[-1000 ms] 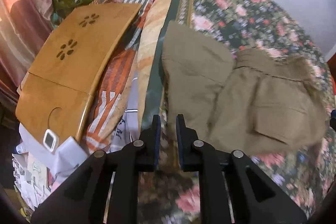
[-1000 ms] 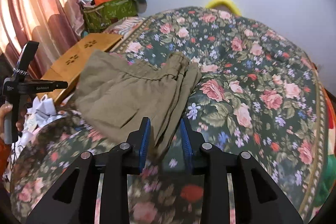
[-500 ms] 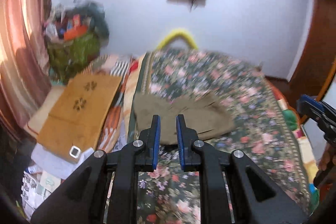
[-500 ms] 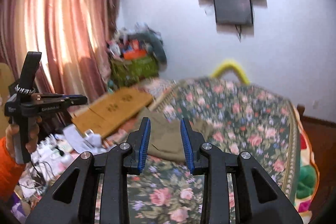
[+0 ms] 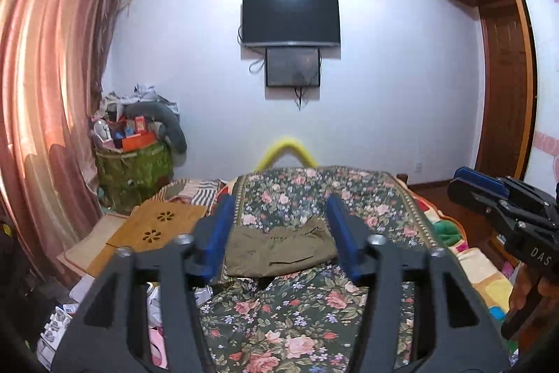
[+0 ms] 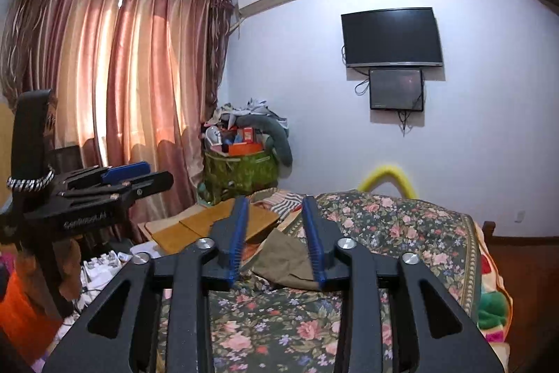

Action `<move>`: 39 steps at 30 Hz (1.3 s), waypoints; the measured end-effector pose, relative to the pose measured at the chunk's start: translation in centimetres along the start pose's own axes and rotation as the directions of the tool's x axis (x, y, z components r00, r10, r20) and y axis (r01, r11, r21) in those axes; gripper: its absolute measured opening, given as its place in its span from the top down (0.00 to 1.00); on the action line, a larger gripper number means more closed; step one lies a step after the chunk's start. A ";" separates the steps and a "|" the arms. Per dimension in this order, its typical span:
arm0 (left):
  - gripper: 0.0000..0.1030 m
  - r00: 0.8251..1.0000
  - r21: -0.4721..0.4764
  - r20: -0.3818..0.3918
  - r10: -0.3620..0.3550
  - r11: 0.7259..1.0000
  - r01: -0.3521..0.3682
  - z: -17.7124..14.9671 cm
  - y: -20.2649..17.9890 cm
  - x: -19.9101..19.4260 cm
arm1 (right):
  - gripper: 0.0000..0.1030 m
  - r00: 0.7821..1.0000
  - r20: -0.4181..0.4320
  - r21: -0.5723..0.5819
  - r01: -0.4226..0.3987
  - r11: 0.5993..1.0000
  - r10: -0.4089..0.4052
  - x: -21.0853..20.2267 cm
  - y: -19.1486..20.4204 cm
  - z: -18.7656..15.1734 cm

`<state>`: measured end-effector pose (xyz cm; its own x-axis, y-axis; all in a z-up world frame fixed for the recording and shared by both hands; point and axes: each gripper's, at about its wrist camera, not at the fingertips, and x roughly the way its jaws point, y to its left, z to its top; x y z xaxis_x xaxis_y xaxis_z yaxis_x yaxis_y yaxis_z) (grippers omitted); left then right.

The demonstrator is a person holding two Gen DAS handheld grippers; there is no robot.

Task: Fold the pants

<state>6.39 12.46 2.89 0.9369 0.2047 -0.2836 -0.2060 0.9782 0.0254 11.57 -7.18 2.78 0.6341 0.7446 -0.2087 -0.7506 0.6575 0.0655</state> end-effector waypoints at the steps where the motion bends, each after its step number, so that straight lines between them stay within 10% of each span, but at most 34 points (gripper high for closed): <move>1: 0.41 1.000 -0.003 0.006 -0.003 1.000 0.003 -0.1 -0.1 -0.6 | 0.51 1.000 0.005 0.004 0.010 1.000 -0.010 -0.3 0.1 -0.1; 10: 0.08 0.999 -0.024 0.045 -0.004 1.000 0.005 -0.8 -0.2 -2.7 | 0.01 0.991 0.033 0.007 0.133 0.991 -0.133 -1.7 0.8 -0.2; 39: 0.00 1.000 -0.070 0.025 -0.015 0.997 0.017 -2.0 0.4 -2.5 | 0.01 0.987 -0.002 0.003 0.162 0.987 -0.162 -3.0 1.1 -1.1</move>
<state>3.44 12.25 1.65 0.9467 0.1907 -0.2594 -0.2096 0.9766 -0.0470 8.65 -8.83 2.38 0.7468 0.6279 -0.2190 -0.6373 0.7699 0.0340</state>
